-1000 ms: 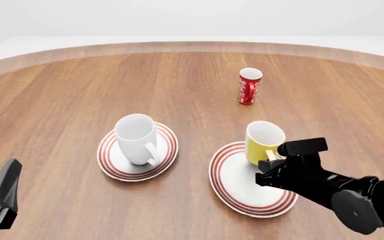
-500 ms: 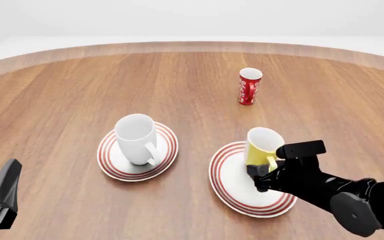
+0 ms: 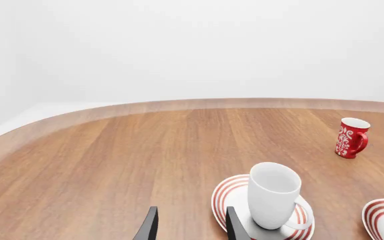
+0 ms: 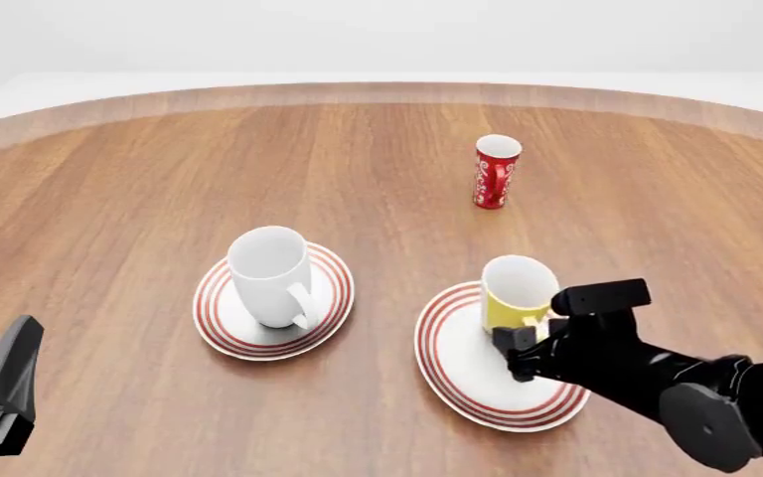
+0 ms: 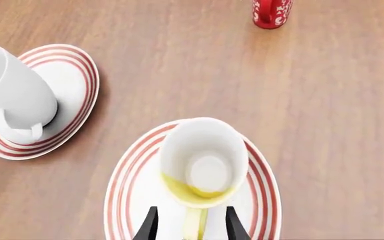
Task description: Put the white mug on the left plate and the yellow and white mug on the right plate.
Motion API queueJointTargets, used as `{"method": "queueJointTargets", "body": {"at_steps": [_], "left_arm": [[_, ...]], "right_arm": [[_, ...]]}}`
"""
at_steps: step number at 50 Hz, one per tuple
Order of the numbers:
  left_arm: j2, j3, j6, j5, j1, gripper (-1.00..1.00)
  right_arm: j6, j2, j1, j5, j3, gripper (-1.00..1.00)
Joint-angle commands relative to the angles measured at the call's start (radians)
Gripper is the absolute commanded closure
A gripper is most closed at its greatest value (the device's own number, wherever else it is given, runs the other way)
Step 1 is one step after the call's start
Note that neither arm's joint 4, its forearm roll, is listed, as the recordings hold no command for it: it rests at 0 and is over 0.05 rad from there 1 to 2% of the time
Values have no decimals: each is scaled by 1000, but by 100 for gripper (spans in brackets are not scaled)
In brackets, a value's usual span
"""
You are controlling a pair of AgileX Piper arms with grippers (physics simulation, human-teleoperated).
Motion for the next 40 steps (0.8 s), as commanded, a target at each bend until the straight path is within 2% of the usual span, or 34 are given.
{"method": "queueJointTargets", "body": {"at_steps": [1, 21, 23, 38, 40], "left_arm": [[0, 0, 0, 0, 0, -100], [0, 0, 0, 0, 0, -100], [0, 0, 0, 0, 0, -100], [0, 0, 0, 0, 0, -100], [0, 0, 0, 0, 0, -100]], "right_arm": [[-12, -39, -9, 31, 2, -100], [-46, -136, -28, 110, -5, -100], [-60, -197, -36, 153, -15, -100], [-105, -394, -62, 291, -65, -100], [-124, -456, -69, 335, -91, -100]]}}
